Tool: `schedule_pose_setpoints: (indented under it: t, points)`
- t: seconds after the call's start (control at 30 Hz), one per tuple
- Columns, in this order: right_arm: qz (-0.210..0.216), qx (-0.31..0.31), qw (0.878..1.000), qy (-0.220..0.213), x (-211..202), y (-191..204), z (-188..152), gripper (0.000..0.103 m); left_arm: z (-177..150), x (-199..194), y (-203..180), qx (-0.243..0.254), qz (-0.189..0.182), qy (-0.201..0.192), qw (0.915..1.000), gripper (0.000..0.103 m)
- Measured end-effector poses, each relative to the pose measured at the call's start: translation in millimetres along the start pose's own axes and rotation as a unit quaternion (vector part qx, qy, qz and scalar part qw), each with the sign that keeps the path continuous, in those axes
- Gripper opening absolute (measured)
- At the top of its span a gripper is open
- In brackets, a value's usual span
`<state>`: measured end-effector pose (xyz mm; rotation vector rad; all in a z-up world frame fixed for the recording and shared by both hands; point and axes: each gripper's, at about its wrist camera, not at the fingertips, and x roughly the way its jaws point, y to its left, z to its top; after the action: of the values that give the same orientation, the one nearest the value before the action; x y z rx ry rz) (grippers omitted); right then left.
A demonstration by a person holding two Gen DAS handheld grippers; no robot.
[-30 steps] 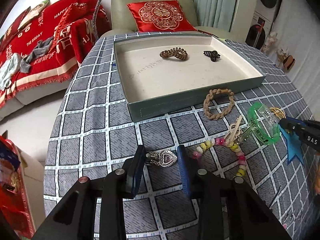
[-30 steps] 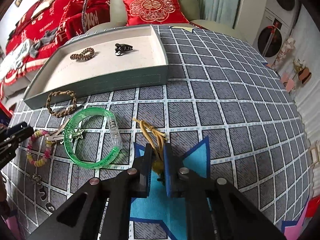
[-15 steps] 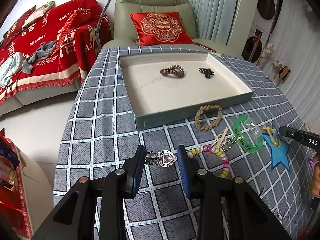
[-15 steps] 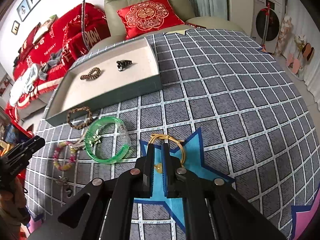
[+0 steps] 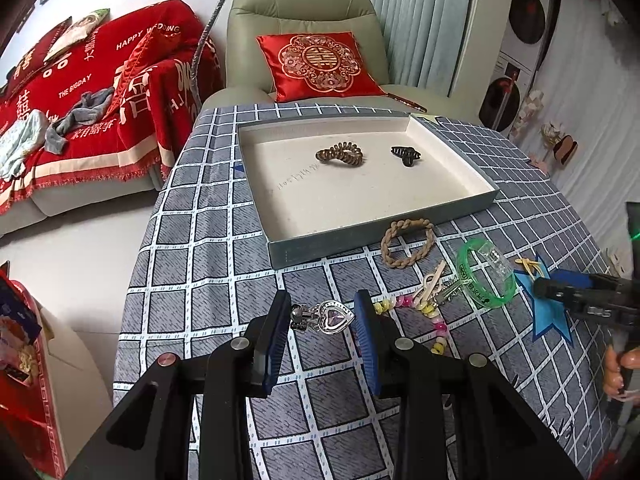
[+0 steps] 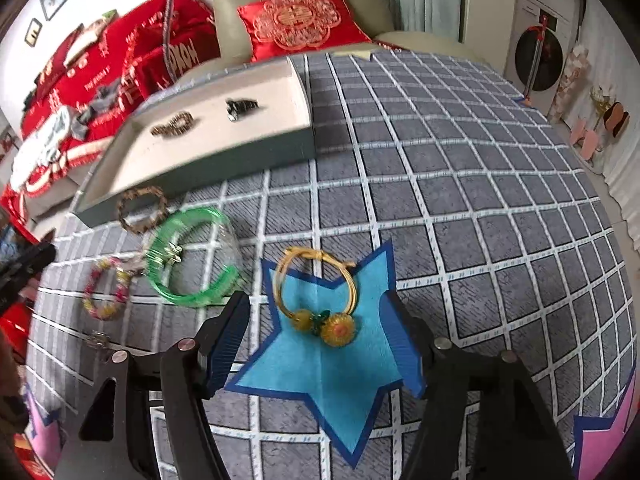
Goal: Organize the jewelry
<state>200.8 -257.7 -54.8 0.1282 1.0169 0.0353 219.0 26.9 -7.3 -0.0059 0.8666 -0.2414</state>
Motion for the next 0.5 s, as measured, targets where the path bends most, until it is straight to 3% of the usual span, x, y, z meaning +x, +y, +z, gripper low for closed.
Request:
schedule_pose_setpoints:
  t: [0.07, 0.1, 0.17, 0.3, 0.37, 0.5]
  points:
    - [-0.017, -0.003, 1.000, 0.003, 9, 1, -1, 0.043, 0, 0, -1, 0.001, 0.000, 0.000, 1.0000, 0.047]
    - [-0.033, -0.017, 0.999, -0.002, 11, 4, -1, 0.040, -1, 0, -2, 0.002, -0.001, 0.001, 1.0000, 0.047]
    - [-0.046, -0.035, 0.998, -0.006, 11, 10, -2, 0.010, -1, 0, -2, 0.003, 0.000, 0.001, 1.0000, 0.047]
    - [-0.038, -0.027, 0.999, -0.005, 8, 11, -4, 0.011, 0, 0, 0, -0.002, -0.001, -0.001, 1.0000, 0.047]
    - [-0.026, -0.011, 1.000, -0.007, 4, 6, -4, 0.002, 0, -1, 0, -0.002, -0.001, -0.002, 1.0000, 0.047]
    - [-0.003, 0.011, 1.000, -0.014, -8, 0, 1, 0.002, 3, -3, 1, -0.003, -0.002, -0.005, 1.0000, 0.047]
